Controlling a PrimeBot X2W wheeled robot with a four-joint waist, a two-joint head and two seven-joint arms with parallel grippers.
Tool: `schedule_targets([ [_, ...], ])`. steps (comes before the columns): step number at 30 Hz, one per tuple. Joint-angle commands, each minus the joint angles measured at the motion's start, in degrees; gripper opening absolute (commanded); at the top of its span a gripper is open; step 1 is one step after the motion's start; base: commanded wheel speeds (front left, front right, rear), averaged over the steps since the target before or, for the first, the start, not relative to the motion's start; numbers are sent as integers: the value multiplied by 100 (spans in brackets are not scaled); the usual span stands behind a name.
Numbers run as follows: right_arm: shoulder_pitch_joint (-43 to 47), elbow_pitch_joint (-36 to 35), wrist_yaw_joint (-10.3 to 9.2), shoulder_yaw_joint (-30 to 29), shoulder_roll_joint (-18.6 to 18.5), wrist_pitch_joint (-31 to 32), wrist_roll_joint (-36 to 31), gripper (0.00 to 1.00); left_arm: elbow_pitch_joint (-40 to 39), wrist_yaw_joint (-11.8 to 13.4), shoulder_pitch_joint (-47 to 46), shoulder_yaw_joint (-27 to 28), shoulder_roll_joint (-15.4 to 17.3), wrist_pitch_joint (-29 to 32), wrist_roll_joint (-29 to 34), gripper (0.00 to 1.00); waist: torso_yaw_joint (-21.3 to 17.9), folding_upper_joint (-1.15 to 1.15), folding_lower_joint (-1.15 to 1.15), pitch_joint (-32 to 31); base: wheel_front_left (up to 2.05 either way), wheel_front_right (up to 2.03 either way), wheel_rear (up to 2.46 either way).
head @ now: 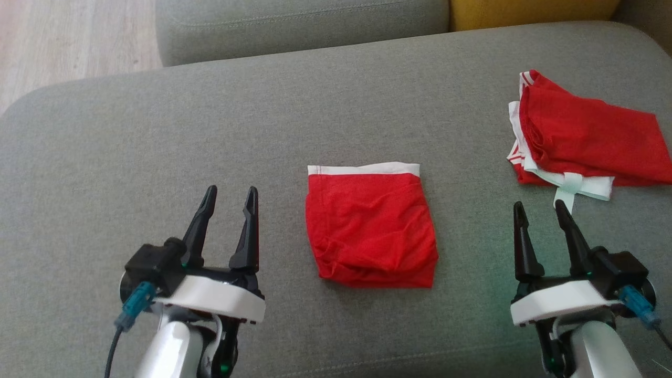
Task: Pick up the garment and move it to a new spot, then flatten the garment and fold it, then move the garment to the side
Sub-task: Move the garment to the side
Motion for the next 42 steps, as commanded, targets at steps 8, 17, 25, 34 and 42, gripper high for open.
schedule_targets([
  [8, -126, -77, 37, 190, -11, -38, 104, 100, -186, -17, -231, 184, 31, -70, 54, 100, 80, 0, 0, 75, 0, 0, 0],
  [17, -490, 425, 37, 929, -11, 192, 667, 100, -153, -73, -371, 162, 31, -70, 110, 100, 302, 0, 0, 457, 0, 0, 0],
  [25, -1051, 1458, 37, 1523, -11, 602, 1653, 100, -38, -111, -549, 49, 31, -70, 112, 100, 594, 0, 0, 758, 0, 0, 0],
  [34, -1603, 2449, 37, 1652, -11, 623, 1812, 100, -25, -128, -667, 35, 31, -70, 109, 100, 766, 0, 0, 937, 0, 0, 0],
  [42, -2026, 2992, 37, 1840, -11, 363, 1360, 0, -24, -106, -676, 68, 31, -70, 120, 100, 712, 0, 0, 963, 0, 0, 0],
])
